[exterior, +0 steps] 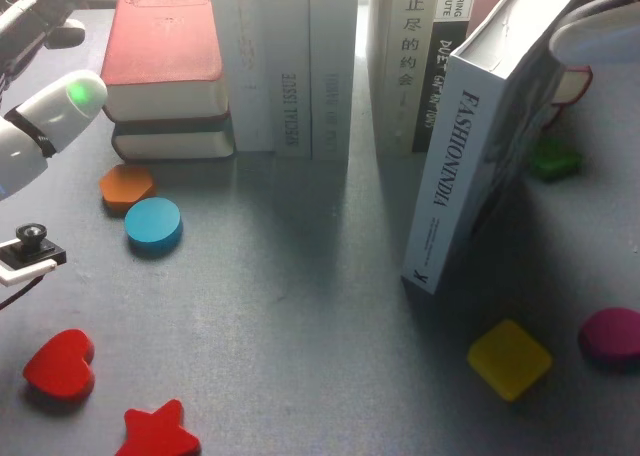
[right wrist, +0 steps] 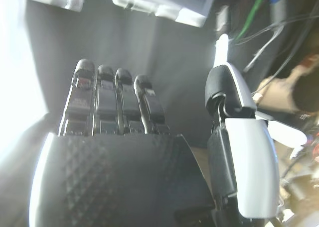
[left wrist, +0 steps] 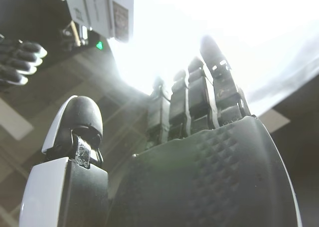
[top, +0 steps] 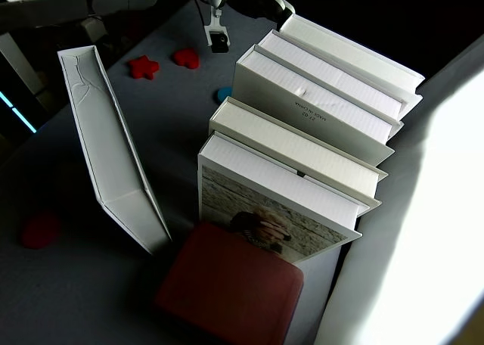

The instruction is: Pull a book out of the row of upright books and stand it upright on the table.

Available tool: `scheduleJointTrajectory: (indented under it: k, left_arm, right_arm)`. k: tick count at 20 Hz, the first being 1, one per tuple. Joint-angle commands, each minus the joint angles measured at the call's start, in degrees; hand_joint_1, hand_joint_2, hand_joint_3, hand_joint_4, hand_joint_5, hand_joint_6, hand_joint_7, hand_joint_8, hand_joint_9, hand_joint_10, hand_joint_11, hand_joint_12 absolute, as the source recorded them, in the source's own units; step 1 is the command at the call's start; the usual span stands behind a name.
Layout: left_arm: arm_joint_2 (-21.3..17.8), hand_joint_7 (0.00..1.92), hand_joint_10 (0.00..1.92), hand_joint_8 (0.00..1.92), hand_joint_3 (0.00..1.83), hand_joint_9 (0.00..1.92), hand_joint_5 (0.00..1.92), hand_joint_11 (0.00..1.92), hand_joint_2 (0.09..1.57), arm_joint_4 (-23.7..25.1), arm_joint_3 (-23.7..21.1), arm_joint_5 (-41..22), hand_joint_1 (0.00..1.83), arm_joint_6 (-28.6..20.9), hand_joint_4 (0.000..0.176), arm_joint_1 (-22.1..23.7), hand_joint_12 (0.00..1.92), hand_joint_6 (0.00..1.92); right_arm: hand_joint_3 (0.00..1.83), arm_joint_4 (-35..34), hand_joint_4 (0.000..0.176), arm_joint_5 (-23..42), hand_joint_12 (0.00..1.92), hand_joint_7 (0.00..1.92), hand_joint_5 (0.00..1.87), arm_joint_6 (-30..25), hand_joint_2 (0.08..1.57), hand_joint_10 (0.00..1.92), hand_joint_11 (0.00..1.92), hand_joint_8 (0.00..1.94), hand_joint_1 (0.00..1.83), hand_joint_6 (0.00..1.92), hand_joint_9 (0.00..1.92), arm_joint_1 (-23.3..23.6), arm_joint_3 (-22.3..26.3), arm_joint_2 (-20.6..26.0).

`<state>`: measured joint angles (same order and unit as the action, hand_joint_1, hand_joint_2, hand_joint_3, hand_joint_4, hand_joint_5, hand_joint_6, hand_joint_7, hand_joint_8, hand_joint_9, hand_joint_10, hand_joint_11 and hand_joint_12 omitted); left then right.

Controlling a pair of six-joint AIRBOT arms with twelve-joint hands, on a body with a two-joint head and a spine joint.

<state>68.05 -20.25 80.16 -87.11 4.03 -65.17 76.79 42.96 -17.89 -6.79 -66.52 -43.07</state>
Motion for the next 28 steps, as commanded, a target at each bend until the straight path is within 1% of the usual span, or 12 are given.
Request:
scheduleJointTrajectory:
  k: [1, 2, 3, 4, 5, 7, 9, 16, 18, 20, 22, 28]
  left_arm:
    - [-0.35, 0.14, 0.00, 0.00, 0.00, 0.12, 0.20, 0.00, 1.35, -0.54, 0.04, -7.56, 0.37, -0.55, 0.008, 0.32, 0.92, 0.00]
    - [-0.41, 0.13, 0.00, 0.00, 0.00, 0.10, 0.19, 0.00, 1.34, -0.54, -0.04, -7.69, 0.40, -0.54, 0.004, 0.32, 0.91, 0.00]
    - [-0.50, 0.10, 0.00, 0.00, 0.00, 0.07, 0.18, 0.00, 1.34, -0.56, -0.14, -7.86, 0.43, -0.53, 0.006, 0.29, 0.83, 0.00]
    - [-0.56, 0.09, 0.00, 0.00, 0.00, 0.06, 0.17, 0.00, 1.33, -0.62, -0.22, -7.98, 0.44, -0.53, 0.011, 0.23, 0.81, 0.00]
    - [-0.59, 0.07, 0.00, 0.00, 0.00, 0.04, 0.14, 0.00, 1.33, -0.67, -0.30, -8.13, 0.46, -0.52, 0.016, 0.18, 0.71, 0.00]
    - [-0.60, 0.04, 0.00, 0.00, 0.00, 0.02, 0.11, 0.00, 1.33, -0.68, -0.39, -8.26, 0.44, -0.46, 0.028, 0.18, 0.62, 0.00]
    - [-0.79, 0.05, 0.00, 0.00, 0.00, 0.03, 0.11, 0.00, 1.33, -0.85, -0.62, -8.77, 0.46, -0.46, 0.033, 0.12, 0.62, 0.00]
    - [-0.96, 0.06, 0.01, 0.00, 0.00, 0.05, 0.11, 0.00, 1.34, -0.99, -0.79, -8.94, 0.53, -0.29, 0.026, -0.09, 0.69, 0.00]
    - [-0.95, 0.05, 0.00, 0.00, 0.00, 0.04, 0.10, 0.00, 1.35, -0.99, -0.78, -8.96, 0.51, -0.28, 0.016, -0.09, 0.61, 0.00]
    - [-0.91, 0.00, 0.00, 0.00, 0.00, 0.00, 0.05, 0.00, 1.36, -1.18, -0.81, -9.13, 0.54, -0.29, 0.010, -0.09, 0.29, 0.00]
    - [-0.92, 0.00, 0.00, 0.00, 0.00, 0.00, 0.00, 0.00, 1.36, -1.35, -0.91, -9.39, 0.49, -0.27, 0.064, -0.09, 0.19, 0.00]
    - [-0.83, 0.00, 0.00, 0.00, 0.00, 0.00, 0.00, 0.00, 1.36, -2.85, -1.18, -11.03, 0.34, -0.27, 0.067, -0.40, 0.06, 0.00]
  right_arm:
    - [0.01, -7.67, 0.000, 1.22, 0.00, 0.00, 0.00, 1.70, 1.29, 0.00, 0.00, 0.00, 0.38, 0.00, 0.00, 0.27, 0.22, 0.49]
    - [0.03, -10.90, 0.041, 1.37, 0.00, 0.00, 0.00, 4.25, 1.32, 0.00, 0.00, 0.00, 0.32, 0.00, 0.00, -0.82, 0.51, 1.13]
    - [0.02, -14.78, 0.094, 1.77, 0.00, 0.00, 0.00, 7.18, 1.33, 0.05, 0.00, 0.42, 0.38, 1.01, 0.00, -2.31, 0.71, 1.67]
    - [0.00, -17.14, 0.093, 2.11, 0.00, 0.00, 0.00, 8.88, 1.31, 0.01, 0.00, 0.34, 0.43, 1.30, 0.00, -3.52, 0.77, 1.95]
    - [0.00, -22.91, 0.025, 3.20, 0.00, 0.00, 0.00, 12.60, 1.27, 0.00, 0.00, 0.07, 0.51, 0.62, 0.00, -5.90, 0.85, 2.46]
    - [0.00, -33.61, 0.030, 5.95, 0.00, 0.00, 0.00, 19.78, 1.24, 0.00, 0.00, 0.00, 0.54, 0.12, 0.00, -10.85, 1.09, 3.25]
    - [0.00, -42.73, 0.073, 9.74, 0.00, 0.00, 0.00, 24.97, 1.26, 0.00, 0.00, 0.00, 0.49, 0.01, 0.00, -16.32, 0.87, 3.00]
    - [0.00, -79.69, 0.000, 35.47, 0.00, 0.00, 0.00, 32.33, 1.25, 0.00, 0.00, 0.00, 0.54, 0.00, 0.00, -44.71, -2.70, -3.48]
    - [0.00, -84.99, 0.057, 40.47, 0.00, 0.00, 0.07, 32.33, 1.26, 0.00, 0.00, 0.00, 0.53, 0.03, 0.00, -49.03, -2.55, -4.56]
    - [0.00, -90.06, 0.000, 45.32, 0.00, 0.00, 0.00, 32.33, 1.21, 0.00, 0.00, 0.00, 0.54, 0.00, 0.01, -53.17, -2.12, -5.35]
    - [0.00, -93.24, 0.000, 48.78, 1.75, 0.00, 0.00, 32.33, 1.18, 0.07, 0.00, 0.00, 0.60, 0.00, 0.00, -56.06, -1.51, -5.69]
    - [0.00, -97.87, 0.042, 55.44, 1.92, 0.00, 0.09, 32.35, 1.19, 0.27, 0.00, 0.00, 0.64, 0.05, 0.00, -60.98, 0.20, -6.85]
